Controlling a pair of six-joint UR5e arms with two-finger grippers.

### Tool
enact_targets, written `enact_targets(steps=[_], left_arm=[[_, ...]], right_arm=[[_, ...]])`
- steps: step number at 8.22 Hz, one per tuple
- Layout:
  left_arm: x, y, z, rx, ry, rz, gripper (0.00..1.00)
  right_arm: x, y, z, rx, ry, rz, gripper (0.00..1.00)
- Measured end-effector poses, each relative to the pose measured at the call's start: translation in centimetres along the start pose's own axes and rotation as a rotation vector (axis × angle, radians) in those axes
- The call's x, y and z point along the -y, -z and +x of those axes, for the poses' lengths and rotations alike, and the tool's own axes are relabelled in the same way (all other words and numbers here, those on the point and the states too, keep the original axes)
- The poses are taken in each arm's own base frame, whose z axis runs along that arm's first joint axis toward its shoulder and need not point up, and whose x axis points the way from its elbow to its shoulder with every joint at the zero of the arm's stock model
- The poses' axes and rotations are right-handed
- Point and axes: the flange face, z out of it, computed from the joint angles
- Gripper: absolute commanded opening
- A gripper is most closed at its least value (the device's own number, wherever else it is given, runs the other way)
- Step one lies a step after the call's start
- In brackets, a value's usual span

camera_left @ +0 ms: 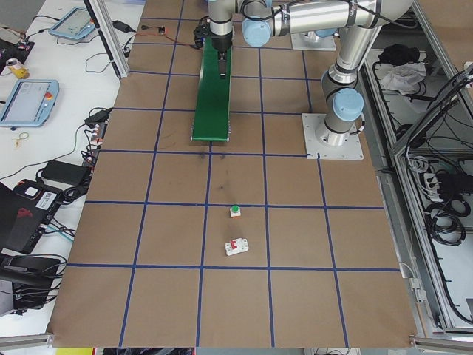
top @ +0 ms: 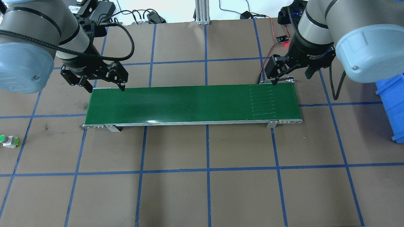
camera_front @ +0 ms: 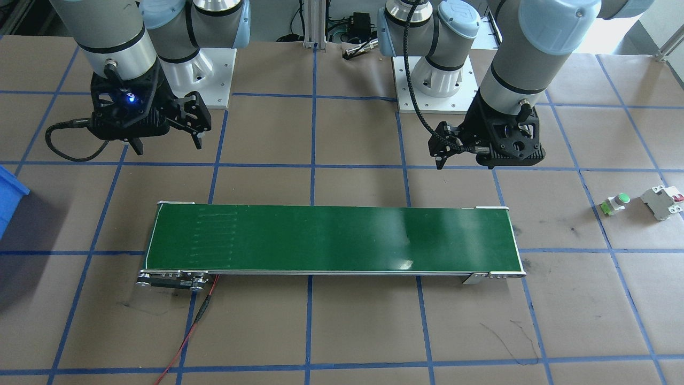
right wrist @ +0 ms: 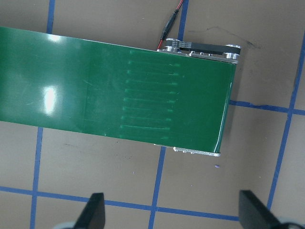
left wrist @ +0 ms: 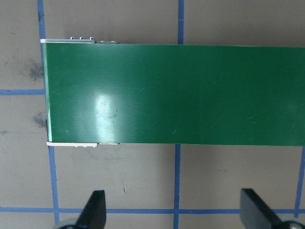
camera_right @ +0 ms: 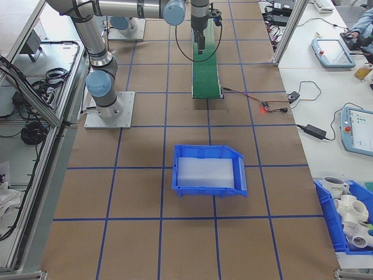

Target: Move button from left to right

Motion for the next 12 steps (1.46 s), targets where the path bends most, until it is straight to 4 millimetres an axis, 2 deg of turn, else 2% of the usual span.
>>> enact_targets(steps=[2,3,4,5,7,8,10,11,12], left_arm=[[0.0,0.5,-0.5,0.003,-0.024,0.010,1.00],[0.2,0.7,-2.1,0.007,-0.080,0.013,1.00],[0.8,0.5,-6.1,0.007,-0.124,0.009,1.00],[1.4,-0.1,-12.5,0.003,-0.100,0.002,1.00],[1.1,-2.6,-27.3,0.001,-0.013,0.003,1.00],[0.8,-4.1,-33.0,0.023,0.002,0.032,1.00],[0.0,-7.9,-41.9,0.063,0.003,0.062,1.00],[-0.6,-10.4,-45.4,0.062,0.012,0.055,1.00],[-0.8,-12.9,-47.8,0.064,0.006,0.053,1.00]], right_arm=[[0.0,-0.1,0.0,0.001,0.000,-0.002,1.00],[-0.1,-0.1,0.0,0.001,0.000,-0.002,1.00],[-0.1,-0.1,0.0,0.000,0.000,-0.002,1.00],[-0.1,-0.2,0.0,0.000,0.000,-0.003,1.00],[-0.1,-0.2,0.0,0.001,0.000,-0.005,1.00],[-0.1,-0.3,0.0,0.003,0.000,-0.005,1.00],[-0.1,-0.3,-0.1,0.002,0.001,-0.005,1.00],[-0.1,-0.3,-0.1,0.002,0.001,-0.005,1.00],[-0.1,-0.3,-0.1,0.002,0.001,-0.005,1.00]])
